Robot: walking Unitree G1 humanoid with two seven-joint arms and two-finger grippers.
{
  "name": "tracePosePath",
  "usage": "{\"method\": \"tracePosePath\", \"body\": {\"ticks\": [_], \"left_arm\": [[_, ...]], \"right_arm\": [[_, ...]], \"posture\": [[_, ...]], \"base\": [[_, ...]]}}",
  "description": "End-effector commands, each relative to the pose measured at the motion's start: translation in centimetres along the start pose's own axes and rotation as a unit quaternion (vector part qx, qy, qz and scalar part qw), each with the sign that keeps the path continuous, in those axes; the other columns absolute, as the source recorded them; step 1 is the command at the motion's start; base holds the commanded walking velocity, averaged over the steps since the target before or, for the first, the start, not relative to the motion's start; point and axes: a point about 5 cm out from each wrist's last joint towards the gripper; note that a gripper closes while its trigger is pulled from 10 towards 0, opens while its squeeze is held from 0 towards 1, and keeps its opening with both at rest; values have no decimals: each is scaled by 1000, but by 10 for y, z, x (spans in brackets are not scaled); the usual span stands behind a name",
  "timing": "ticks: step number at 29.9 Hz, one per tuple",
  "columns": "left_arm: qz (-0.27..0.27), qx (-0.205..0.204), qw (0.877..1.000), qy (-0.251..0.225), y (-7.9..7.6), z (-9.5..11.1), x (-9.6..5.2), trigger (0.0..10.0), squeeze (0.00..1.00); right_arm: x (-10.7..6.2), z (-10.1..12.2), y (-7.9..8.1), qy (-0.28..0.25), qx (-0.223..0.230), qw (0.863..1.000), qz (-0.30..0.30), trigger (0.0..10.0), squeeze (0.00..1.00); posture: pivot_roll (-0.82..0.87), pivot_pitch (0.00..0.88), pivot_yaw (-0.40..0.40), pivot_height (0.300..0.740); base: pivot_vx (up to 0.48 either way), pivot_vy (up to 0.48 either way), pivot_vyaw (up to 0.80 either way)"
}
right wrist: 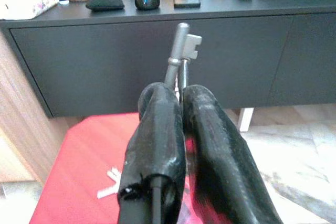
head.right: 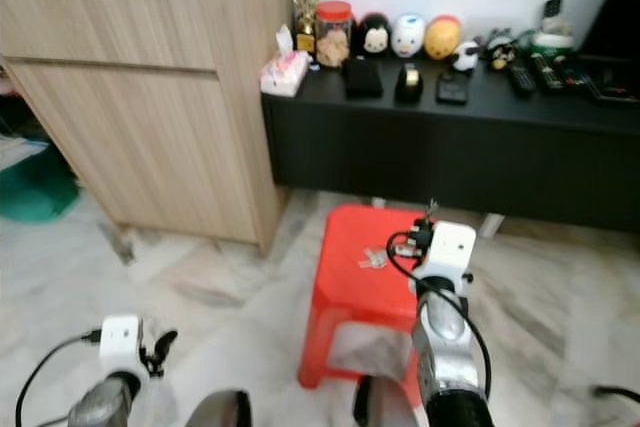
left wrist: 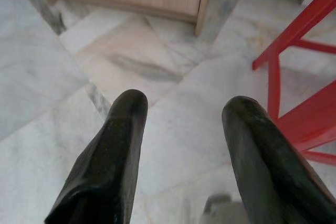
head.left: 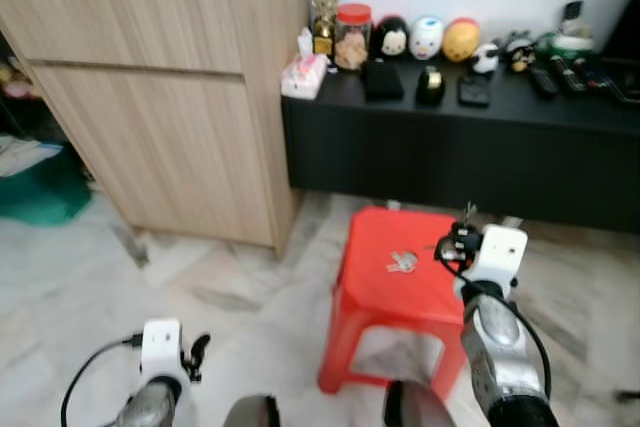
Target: Hang keys on a hook
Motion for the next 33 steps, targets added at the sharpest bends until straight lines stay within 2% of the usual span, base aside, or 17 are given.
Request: {"method": "tracePosePath", "body": {"ticks": [1,9,29,33], "left_arm": [[4,-1,1000,7,3,-6,-3,10000,0],[5,2,1000,-6,4,-2,-3,10000,0],[16,15,997,-69,14,26,4,10000,0],[14,18,995,-95,14,38,8,10000,0]], "right_arm": [[3,3,4,0,0,1000,5,10000,0],[2,0,4,5,1,1000,2,10000,0],[2,-4,9,24,5,1000,15,10000,0],[3,-3,7,29,4,999,15,10000,0]], "posture": [[-10,0,-9,611],[-6,0,-9,611],[9,0,-16,611],[11,0,-17,611]], "base": [[-368,0,0],[-355,0,0],[0,0,0],[0,0,0]]}}
Point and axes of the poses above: a point about 5 cm out from each wrist's last joint towards the gripper, its own x axis pointing out of the wrist towards the gripper, its own z axis along the axis of the wrist's last joint, y = z × x, and after that the axes turned 6 degrees about x, right-handed
